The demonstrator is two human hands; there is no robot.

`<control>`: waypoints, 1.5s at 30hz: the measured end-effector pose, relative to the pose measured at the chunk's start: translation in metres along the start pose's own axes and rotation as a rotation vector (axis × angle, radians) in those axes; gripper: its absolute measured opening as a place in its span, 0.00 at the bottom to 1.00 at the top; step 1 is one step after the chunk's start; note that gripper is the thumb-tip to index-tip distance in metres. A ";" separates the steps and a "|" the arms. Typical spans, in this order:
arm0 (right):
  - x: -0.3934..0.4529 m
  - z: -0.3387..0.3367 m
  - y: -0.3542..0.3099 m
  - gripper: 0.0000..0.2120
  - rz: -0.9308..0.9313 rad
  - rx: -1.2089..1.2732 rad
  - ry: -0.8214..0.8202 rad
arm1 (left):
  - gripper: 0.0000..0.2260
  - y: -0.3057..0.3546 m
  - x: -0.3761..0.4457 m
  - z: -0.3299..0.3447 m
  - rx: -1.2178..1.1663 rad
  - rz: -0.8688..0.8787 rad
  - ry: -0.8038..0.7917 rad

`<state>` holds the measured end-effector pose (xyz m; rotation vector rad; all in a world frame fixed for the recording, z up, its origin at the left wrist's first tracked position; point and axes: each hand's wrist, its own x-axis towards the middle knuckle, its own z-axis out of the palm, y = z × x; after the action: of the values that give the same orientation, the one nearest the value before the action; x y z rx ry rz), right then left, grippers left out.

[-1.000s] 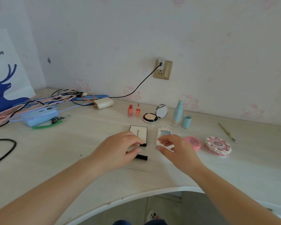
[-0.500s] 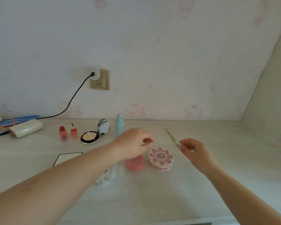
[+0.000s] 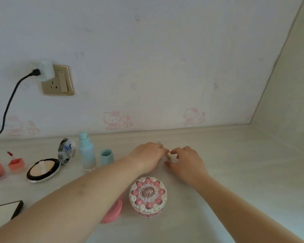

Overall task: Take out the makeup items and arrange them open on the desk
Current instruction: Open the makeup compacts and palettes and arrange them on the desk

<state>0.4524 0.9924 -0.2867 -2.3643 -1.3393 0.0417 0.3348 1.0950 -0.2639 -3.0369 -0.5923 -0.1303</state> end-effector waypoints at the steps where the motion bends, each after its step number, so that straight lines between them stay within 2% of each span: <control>1: 0.004 0.002 -0.001 0.22 0.000 -0.026 -0.001 | 0.20 -0.001 0.006 0.005 0.020 0.008 -0.008; 7: 0.022 0.001 -0.001 0.16 0.018 -0.079 -0.063 | 0.19 -0.009 0.026 0.016 0.070 0.010 0.018; 10: 0.026 -0.003 0.002 0.14 -0.003 -0.185 -0.086 | 0.17 -0.012 0.029 0.018 0.079 0.030 0.061; 15: 0.011 -0.016 0.014 0.12 -0.048 -0.242 -0.045 | 0.15 -0.009 0.021 0.014 0.091 0.039 0.126; 17: -0.003 -0.027 0.017 0.11 -0.080 -0.195 -0.006 | 0.14 -0.004 0.012 0.003 0.052 0.054 0.176; 20: -0.027 -0.051 0.017 0.09 -0.129 -0.113 0.037 | 0.10 0.004 -0.007 -0.020 -0.043 0.093 0.332; 23: -0.053 -0.076 0.013 0.07 -0.193 -0.003 0.097 | 0.09 0.011 -0.037 -0.040 -0.158 0.094 0.439; 27: -0.089 -0.096 -0.005 0.04 -0.261 0.091 0.091 | 0.10 0.019 -0.086 -0.061 -0.221 0.072 0.480; 35: -0.137 -0.096 -0.065 0.15 -0.532 0.116 0.018 | 0.06 0.010 -0.201 -0.085 -0.233 -0.068 0.546; 40: -0.163 -0.087 -0.116 0.12 -0.636 0.149 -0.028 | 0.05 0.007 -0.269 -0.095 -0.188 -0.116 0.628; 45: -0.185 -0.069 -0.167 0.09 -0.716 0.191 -0.067 | 0.07 -0.011 -0.332 -0.096 -0.264 -0.218 0.569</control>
<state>0.2330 0.8904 -0.1941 -1.6318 -2.0310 0.0349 0.0173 0.9752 -0.1982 -2.9273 -0.8930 -1.1111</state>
